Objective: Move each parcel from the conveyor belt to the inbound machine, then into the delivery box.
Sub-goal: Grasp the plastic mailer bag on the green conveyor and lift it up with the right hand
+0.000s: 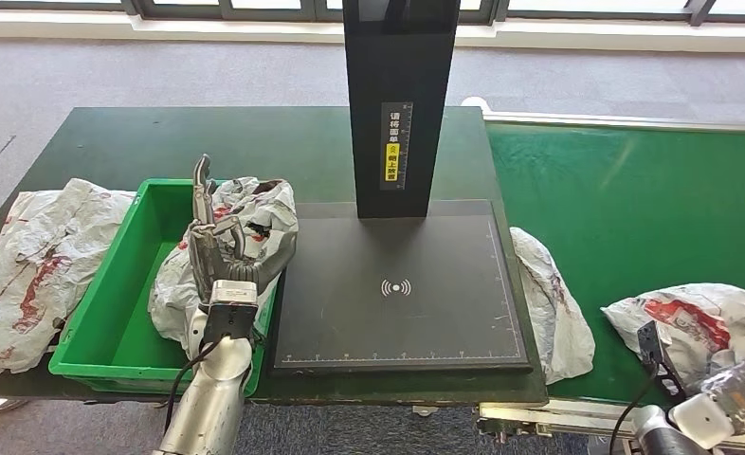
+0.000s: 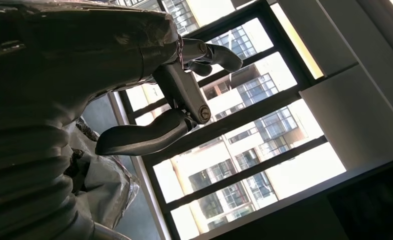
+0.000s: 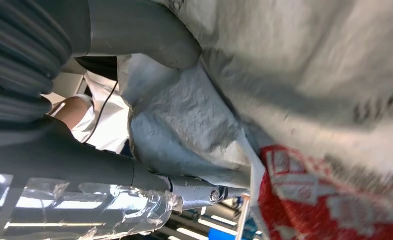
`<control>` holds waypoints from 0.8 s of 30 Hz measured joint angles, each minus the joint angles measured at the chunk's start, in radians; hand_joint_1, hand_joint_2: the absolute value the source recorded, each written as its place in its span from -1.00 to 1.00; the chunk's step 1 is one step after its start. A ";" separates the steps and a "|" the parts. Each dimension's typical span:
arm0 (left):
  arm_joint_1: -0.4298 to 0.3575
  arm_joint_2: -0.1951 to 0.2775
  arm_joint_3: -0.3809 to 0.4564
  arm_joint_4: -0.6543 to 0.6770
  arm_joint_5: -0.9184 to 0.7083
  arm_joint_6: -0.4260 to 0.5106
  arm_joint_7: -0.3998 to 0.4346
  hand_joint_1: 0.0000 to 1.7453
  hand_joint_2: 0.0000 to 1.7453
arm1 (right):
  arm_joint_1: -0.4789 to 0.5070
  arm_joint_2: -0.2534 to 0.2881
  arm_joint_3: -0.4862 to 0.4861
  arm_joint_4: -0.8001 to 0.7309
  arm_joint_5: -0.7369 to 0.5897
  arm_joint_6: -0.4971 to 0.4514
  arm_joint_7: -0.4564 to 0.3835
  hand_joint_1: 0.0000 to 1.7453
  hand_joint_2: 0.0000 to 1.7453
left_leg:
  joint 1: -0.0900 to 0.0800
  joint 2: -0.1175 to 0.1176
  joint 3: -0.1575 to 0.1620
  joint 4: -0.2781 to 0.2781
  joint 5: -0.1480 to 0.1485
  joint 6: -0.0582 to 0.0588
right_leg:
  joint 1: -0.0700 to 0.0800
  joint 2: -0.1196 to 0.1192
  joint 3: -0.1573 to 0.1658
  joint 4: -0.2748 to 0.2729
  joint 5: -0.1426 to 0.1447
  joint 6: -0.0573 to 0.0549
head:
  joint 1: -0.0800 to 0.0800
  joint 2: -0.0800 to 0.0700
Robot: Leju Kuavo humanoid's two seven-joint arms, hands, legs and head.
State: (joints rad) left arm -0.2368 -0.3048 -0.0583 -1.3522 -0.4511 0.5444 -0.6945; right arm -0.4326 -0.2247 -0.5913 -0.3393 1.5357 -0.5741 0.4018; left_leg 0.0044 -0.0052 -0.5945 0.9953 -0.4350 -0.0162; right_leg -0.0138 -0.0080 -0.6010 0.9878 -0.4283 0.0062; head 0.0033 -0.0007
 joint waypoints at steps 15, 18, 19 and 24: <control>0.002 0.000 0.000 -0.020 0.000 -0.018 0.003 -1.00 1.00 | -0.030 0.003 -0.062 0.009 -0.031 0.031 -0.136 1.00 1.00 | 0.000 0.000 0.000 0.000 0.000 0.000 | 0.000 0.000 0.000 0.000 0.000 0.000 | 0.000 0.000; 0.002 0.000 0.000 -0.022 0.000 -0.020 0.003 -1.00 1.00 | -0.033 0.005 -0.070 0.009 -0.030 0.030 -0.139 1.00 1.00 | 0.000 0.000 0.000 0.000 0.000 0.000 | 0.000 0.000 0.000 0.000 0.000 0.000 | 0.000 0.000; 0.002 0.000 0.000 -0.023 -0.001 -0.020 0.003 -1.00 1.00 | -0.033 0.006 -0.072 0.009 -0.029 0.029 -0.143 1.00 1.00 | 0.000 0.000 0.000 0.000 0.000 0.000 | 0.000 0.000 0.000 0.000 0.000 0.000 | 0.000 0.000; 0.003 0.000 0.001 -0.025 -0.002 -0.022 0.003 -1.00 1.00 | -0.037 0.016 -0.083 0.009 -0.070 0.000 -0.282 1.00 1.00 | 0.000 0.000 -0.002 0.000 0.000 0.000 | 0.000 0.000 0.000 0.000 0.000 0.000 | 0.000 0.000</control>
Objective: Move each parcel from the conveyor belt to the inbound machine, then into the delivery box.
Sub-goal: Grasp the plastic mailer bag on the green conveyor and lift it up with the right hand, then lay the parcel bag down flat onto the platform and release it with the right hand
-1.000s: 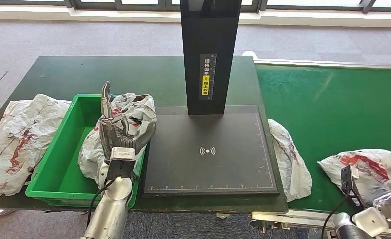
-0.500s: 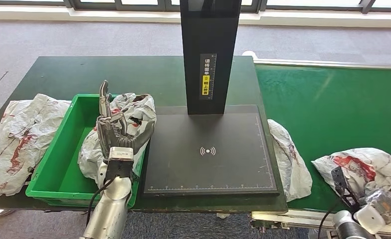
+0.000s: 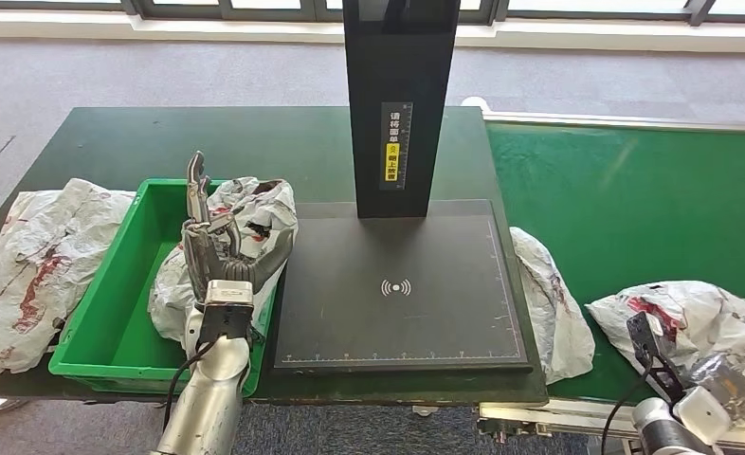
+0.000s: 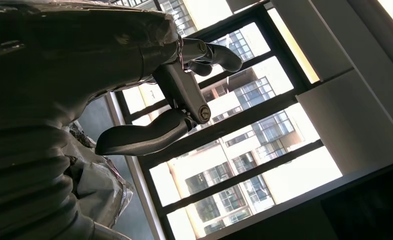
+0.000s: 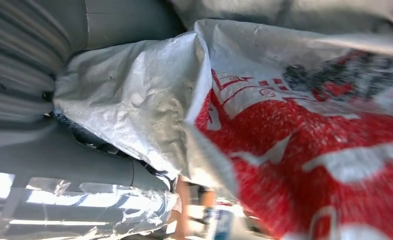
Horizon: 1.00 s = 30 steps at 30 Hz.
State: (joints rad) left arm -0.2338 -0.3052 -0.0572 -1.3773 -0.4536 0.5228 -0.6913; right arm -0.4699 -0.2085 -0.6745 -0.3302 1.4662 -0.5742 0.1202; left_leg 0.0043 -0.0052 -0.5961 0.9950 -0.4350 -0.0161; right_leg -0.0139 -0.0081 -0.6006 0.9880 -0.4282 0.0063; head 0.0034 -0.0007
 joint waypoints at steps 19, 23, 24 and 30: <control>-0.002 0.002 0.000 0.020 0.010 0.013 -0.011 -1.00 1.00 | 0.066 0.385 0.476 -0.753 -1.064 0.049 -0.825 1.00 1.00 | 0.001 0.004 0.003 -0.002 0.002 -0.004 | 0.002 0.005 -0.003 0.001 0.000 -0.003 | -0.001 0.000; -0.004 0.004 -0.005 0.029 0.020 0.024 -0.011 -1.00 1.00 | 0.085 0.405 0.602 -0.836 -1.070 0.008 -0.825 1.00 1.00 | 0.002 0.003 0.003 -0.002 0.002 -0.004 | 0.002 0.005 -0.003 0.001 0.000 -0.003 | -0.001 0.000; -0.004 0.004 -0.007 0.031 0.020 0.024 -0.011 -1.00 1.00 | 0.089 0.408 0.619 -0.849 -1.072 0.005 -0.825 1.00 1.00 | 0.001 0.003 0.003 -0.002 0.002 -0.004 | 0.002 0.004 -0.003 0.001 0.000 -0.003 | -0.001 0.000; -0.003 0.006 -0.020 0.041 0.031 0.034 -0.011 -1.00 1.00 | 0.100 0.413 0.692 -0.901 -1.106 -0.043 -0.824 1.00 1.00 | 0.001 0.002 0.002 -0.002 0.002 -0.004 | 0.000 0.004 -0.002 0.001 0.000 -0.002 | 0.000 0.000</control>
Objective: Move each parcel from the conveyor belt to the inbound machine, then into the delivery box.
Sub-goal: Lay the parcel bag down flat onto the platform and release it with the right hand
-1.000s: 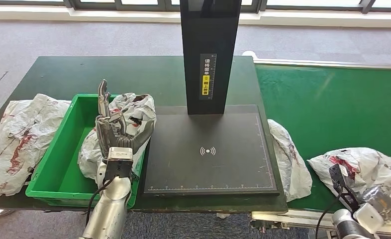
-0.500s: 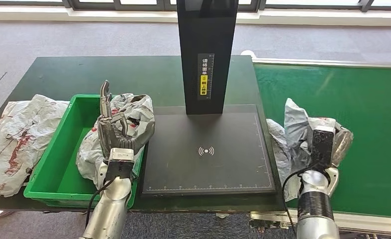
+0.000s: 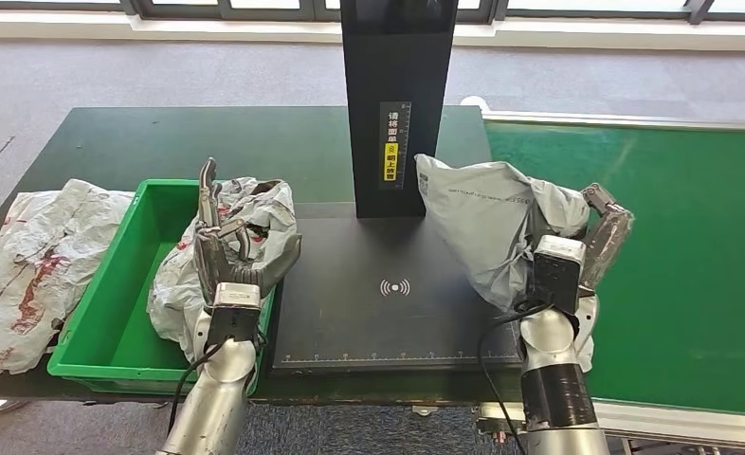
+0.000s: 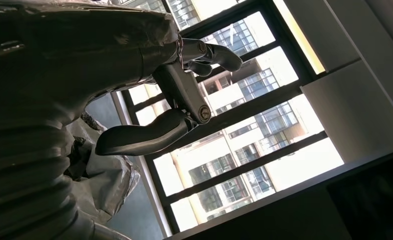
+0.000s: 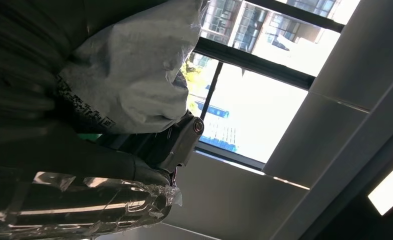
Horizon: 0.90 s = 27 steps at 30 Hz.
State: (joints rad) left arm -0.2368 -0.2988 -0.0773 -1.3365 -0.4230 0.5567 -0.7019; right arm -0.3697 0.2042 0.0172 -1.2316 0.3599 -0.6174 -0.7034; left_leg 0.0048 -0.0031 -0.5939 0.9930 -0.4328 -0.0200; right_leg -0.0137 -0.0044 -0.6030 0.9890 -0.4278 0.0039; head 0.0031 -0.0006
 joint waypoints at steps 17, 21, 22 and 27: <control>-0.029 0.010 -0.074 0.049 0.056 0.047 0.000 -1.00 1.00 | -0.193 0.120 0.248 0.450 0.015 0.344 0.115 -1.00 -1.00 | 0.002 0.000 0.000 0.000 0.001 -0.002 | 0.003 0.001 -0.001 0.000 0.001 -0.001 | 0.000 0.000; -0.029 0.012 -0.079 0.055 0.055 0.050 0.000 -1.00 1.00 | -0.220 0.136 0.251 0.549 -0.003 0.322 0.117 -1.00 -1.00 | 0.002 0.000 0.000 0.000 0.001 -0.001 | 0.003 0.001 -0.001 0.000 0.000 -0.001 | 0.000 0.000; -0.029 0.012 -0.081 0.056 0.054 0.050 0.000 -1.00 1.00 | -0.221 0.136 0.251 0.563 -0.008 0.312 0.118 -1.00 -1.00 | 0.002 0.000 0.000 0.000 0.001 -0.001 | 0.002 0.001 -0.001 0.000 0.000 -0.001 | 0.000 0.000; -0.030 0.012 -0.092 0.067 0.043 0.050 0.000 -1.00 1.00 | -0.221 0.129 0.251 0.601 -0.012 0.270 0.133 -1.00 -1.00 | 0.002 0.001 0.000 0.000 0.000 0.000 | 0.002 0.001 -0.001 -0.001 0.000 -0.001 | 0.000 0.000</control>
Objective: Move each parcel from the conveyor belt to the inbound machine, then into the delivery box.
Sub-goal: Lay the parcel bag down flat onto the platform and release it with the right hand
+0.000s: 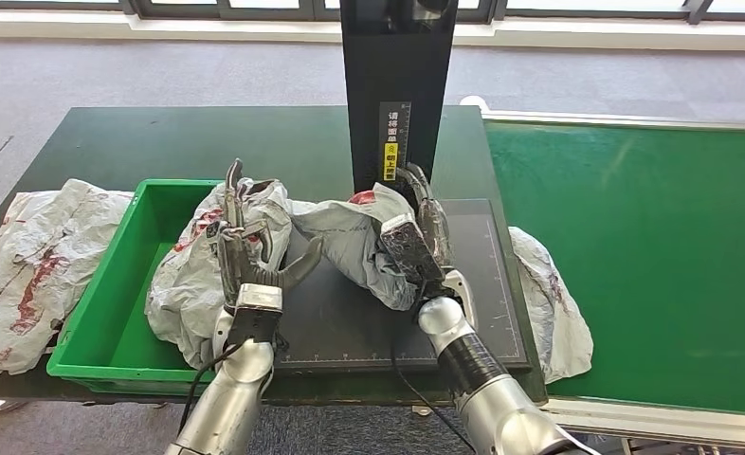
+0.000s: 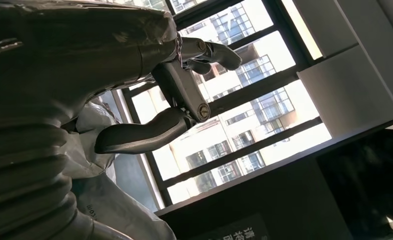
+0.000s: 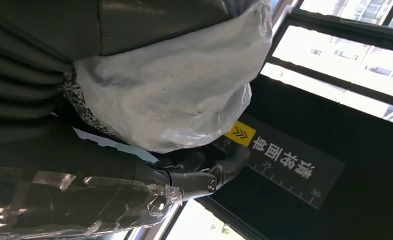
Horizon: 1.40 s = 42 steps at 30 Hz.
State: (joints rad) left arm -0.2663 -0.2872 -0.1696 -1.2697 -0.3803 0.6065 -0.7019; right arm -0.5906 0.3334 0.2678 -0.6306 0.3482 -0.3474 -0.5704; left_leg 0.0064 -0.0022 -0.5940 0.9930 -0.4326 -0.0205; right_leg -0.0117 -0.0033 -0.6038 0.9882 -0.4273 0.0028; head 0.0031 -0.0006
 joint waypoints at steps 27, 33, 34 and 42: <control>-0.064 0.000 -0.027 0.142 -0.448 -0.118 0.171 -1.00 1.00 | 0.144 -0.095 -0.184 -0.203 -0.038 0.082 0.013 -1.00 -1.00 | 0.000 0.000 0.000 0.000 0.000 0.000 | 0.000 0.000 0.000 0.000 0.001 0.000 | 0.000 0.000; -0.158 -0.006 -0.037 0.357 -0.599 -0.137 0.238 -1.00 1.00 | 0.149 -0.096 -0.202 -0.223 -0.010 0.092 0.013 -1.00 -1.00 | 0.000 0.003 0.001 0.000 0.000 0.000 | 0.001 0.003 0.000 0.000 0.002 0.000 | 0.000 0.000; -0.170 -0.006 -0.040 0.386 -0.625 -0.148 0.252 -1.00 1.00 | 0.151 -0.096 -0.204 -0.226 -0.006 0.094 0.013 -1.00 -1.00 | 0.000 0.003 0.001 0.000 0.000 0.000 | 0.001 0.003 0.000 0.000 0.002 0.000 | 0.000 0.000; -0.225 -0.022 -0.066 0.569 -0.724 -0.209 0.281 -1.00 1.00 | 0.159 -0.096 -0.218 -0.249 0.010 0.099 0.020 -1.00 -1.00 | 0.000 0.003 0.001 0.000 0.000 0.000 | 0.000 0.003 -0.001 0.000 0.002 0.000 | 0.000 0.000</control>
State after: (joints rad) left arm -0.4917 -0.3089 -0.2352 -0.7010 -1.1039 0.3975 -0.4205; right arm -0.4316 0.2377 0.0501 -0.8798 0.3577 -0.2480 -0.5505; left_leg 0.0064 0.0009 -0.5932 0.9931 -0.4327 -0.0205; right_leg -0.0115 0.0000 -0.6043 0.9882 -0.4257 0.0025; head 0.0031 -0.0007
